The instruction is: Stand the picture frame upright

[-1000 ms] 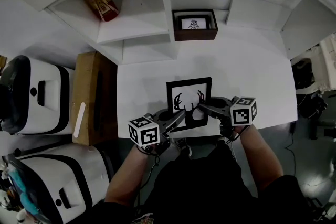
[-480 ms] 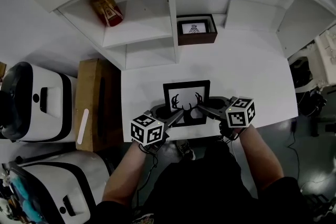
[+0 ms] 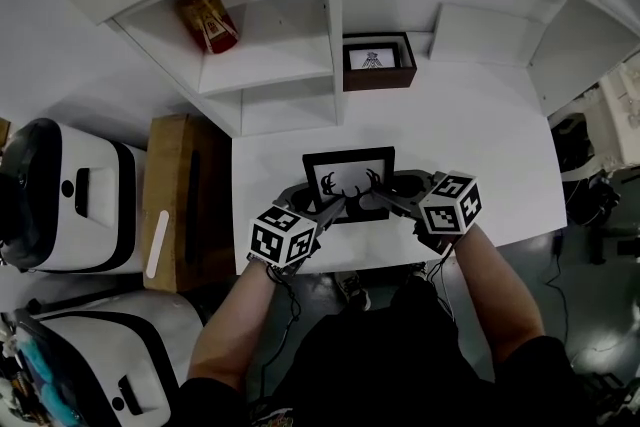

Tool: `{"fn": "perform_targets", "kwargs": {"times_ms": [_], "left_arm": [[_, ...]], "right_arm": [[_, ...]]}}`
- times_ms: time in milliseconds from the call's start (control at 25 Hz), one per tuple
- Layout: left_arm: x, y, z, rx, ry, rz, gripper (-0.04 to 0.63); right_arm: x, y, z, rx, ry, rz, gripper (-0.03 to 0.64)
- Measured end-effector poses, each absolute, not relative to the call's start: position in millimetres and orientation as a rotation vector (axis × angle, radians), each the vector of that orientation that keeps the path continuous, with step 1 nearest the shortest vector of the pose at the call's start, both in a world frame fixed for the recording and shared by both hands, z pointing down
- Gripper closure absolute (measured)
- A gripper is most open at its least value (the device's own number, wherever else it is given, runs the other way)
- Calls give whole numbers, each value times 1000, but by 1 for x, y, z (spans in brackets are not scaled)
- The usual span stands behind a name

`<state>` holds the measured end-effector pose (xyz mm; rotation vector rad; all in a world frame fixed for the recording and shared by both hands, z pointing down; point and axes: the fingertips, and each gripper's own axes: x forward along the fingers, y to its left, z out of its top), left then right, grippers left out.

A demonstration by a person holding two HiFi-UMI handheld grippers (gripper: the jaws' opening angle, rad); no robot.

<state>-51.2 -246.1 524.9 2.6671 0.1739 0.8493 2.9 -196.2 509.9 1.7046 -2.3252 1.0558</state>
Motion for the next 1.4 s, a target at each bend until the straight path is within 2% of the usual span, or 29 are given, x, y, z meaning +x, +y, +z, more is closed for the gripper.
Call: {"fn": "perform_targets", "kwargs": {"times_ms": [800, 1400], "left_arm": [[10, -326, 538, 2768, 15, 887, 387], [33, -362, 560, 2808, 16, 944, 379]], "right_arm": [[66, -276, 525, 1677, -2246, 904, 502], [86, -310, 548, 1680, -2195, 863, 500]]}}
